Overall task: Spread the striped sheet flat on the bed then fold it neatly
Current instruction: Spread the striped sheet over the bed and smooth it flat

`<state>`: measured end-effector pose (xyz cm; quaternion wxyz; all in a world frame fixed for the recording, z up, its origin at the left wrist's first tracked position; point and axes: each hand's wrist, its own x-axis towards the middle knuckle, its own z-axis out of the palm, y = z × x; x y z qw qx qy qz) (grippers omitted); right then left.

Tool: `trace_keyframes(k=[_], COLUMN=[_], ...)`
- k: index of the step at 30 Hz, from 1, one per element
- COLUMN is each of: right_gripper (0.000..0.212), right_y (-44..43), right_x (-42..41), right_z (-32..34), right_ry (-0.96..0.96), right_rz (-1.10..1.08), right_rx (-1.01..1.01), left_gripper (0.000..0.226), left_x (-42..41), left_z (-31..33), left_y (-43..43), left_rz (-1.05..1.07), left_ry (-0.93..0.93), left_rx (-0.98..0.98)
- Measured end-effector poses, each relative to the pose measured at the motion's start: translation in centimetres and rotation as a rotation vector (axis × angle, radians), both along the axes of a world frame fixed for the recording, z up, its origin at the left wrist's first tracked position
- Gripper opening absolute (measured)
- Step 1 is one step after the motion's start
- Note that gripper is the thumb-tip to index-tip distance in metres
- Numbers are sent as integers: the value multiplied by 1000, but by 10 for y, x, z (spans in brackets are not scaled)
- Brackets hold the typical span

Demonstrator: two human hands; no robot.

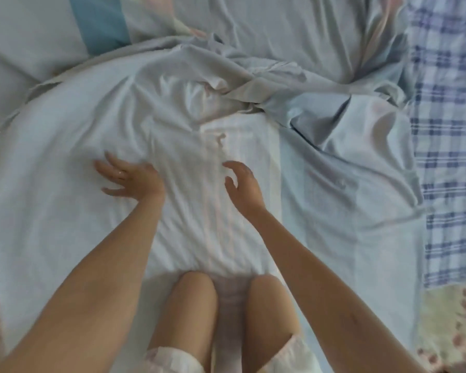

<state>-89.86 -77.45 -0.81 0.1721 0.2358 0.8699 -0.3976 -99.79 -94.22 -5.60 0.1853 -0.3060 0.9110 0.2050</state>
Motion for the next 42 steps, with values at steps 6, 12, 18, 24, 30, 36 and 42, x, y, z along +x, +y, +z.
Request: trace_keyframes(k=[6, 12, 18, 24, 30, 36, 42], right_gripper=[86, 91, 48, 47, 95, 19, 31], right_y=[82, 211, 306, 285, 384, 362, 319], right_x=[204, 178, -28, -17, -42, -17, 136], right_z=[-10, -86, -5, 7, -6, -10, -41], right_ry=[-445, -455, 124, 227, -41, 289, 261], right_rz=[106, -813, -962, -480, -139, 293, 418], right_rx=[409, 384, -384, 0, 575, 777, 556], left_gripper=[79, 76, 72, 83, 115, 18, 15], left_x=[135, 163, 122, 47, -68, -19, 37], left_z=[1, -7, 39, 45, 48, 26, 11], left_y=[77, 148, 245, 277, 320, 309, 224], left_rz=[-1239, -1317, -1193, -976, -1092, -1759, -1936], left_ry=[-108, -351, -71, 304, 226, 601, 215], left_rx=[268, 215, 477, 282, 65, 171, 329])
